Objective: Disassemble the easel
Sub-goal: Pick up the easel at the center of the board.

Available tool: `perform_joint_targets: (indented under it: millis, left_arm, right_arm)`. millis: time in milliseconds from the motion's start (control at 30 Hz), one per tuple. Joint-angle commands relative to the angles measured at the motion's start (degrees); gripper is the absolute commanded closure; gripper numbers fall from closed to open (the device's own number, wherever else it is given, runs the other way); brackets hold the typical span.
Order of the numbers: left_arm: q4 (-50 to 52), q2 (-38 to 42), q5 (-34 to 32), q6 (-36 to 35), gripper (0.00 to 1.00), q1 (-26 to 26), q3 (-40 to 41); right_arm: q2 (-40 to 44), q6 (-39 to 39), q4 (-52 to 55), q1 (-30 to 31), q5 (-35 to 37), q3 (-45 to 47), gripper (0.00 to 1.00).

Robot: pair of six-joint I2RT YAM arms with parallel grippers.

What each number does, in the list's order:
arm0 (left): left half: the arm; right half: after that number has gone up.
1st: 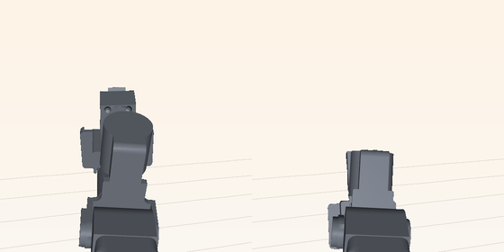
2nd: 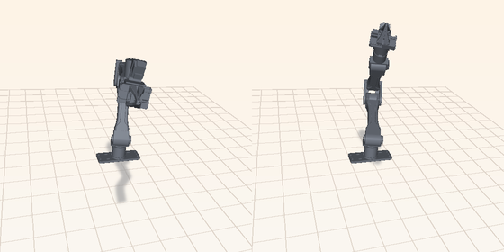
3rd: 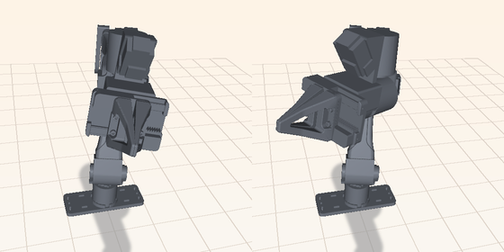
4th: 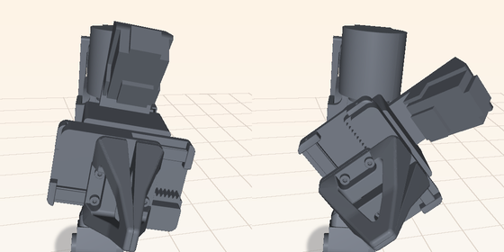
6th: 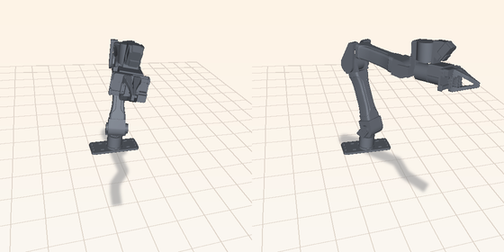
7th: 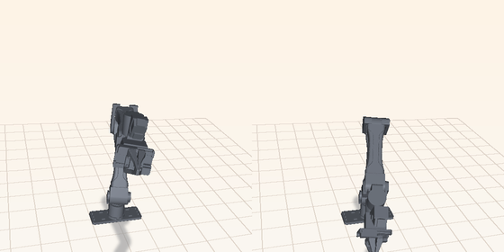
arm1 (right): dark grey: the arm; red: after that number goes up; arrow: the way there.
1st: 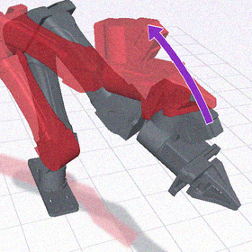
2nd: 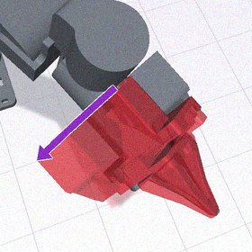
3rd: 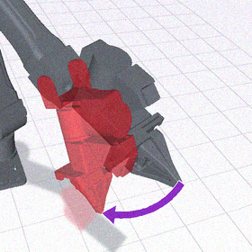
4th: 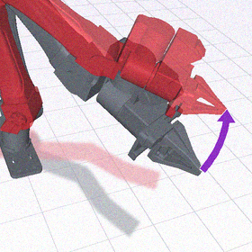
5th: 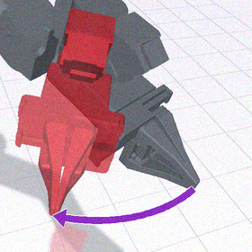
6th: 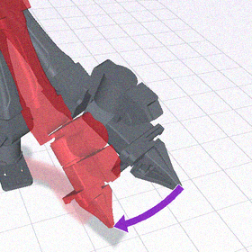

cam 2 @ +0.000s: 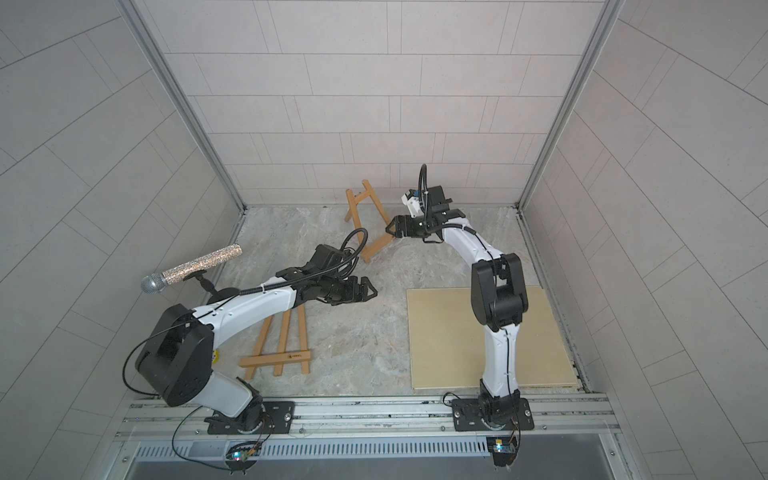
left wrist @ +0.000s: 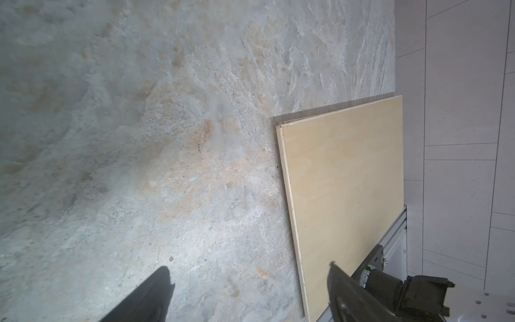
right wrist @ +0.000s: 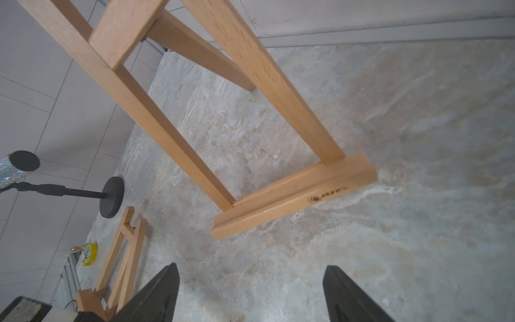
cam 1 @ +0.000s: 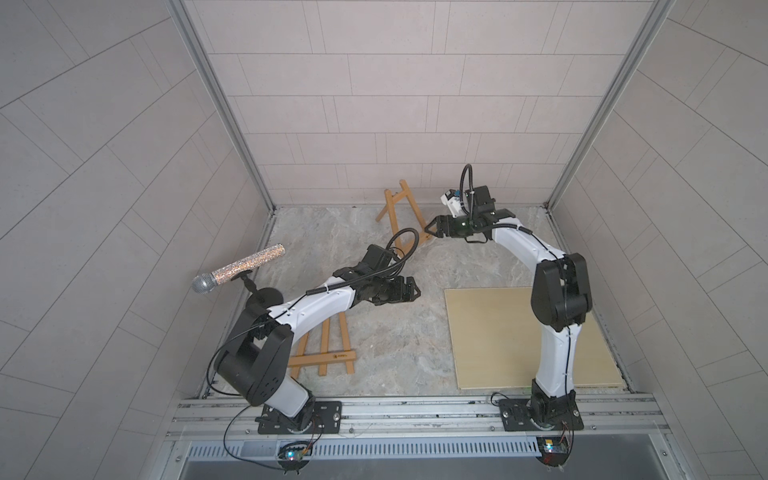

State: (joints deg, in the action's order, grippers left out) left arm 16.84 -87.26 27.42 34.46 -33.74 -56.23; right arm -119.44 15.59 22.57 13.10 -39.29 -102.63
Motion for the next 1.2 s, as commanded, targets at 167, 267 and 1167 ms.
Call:
perform_joint_targets:
  millis: [167,267,1167]
  left_arm:
    - [1.5,4.7,1.6,-0.9,0.08,1.1,3.1]
    - [1.2,5.3,1.8,-0.9,0.08,1.4,3.9]
    - [1.1,8.4,0.6,-0.4,0.08,1.8,7.4]
  right_arm:
    - [-11.5,-8.8,1.2,2.0,-1.9,-16.8,0.14]
    - [-14.4,-10.8,1.5,2.4,-1.7,-20.5,0.16]
    - [-26.4,-11.5,-1.6,2.9,1.0,-31.1,0.28]
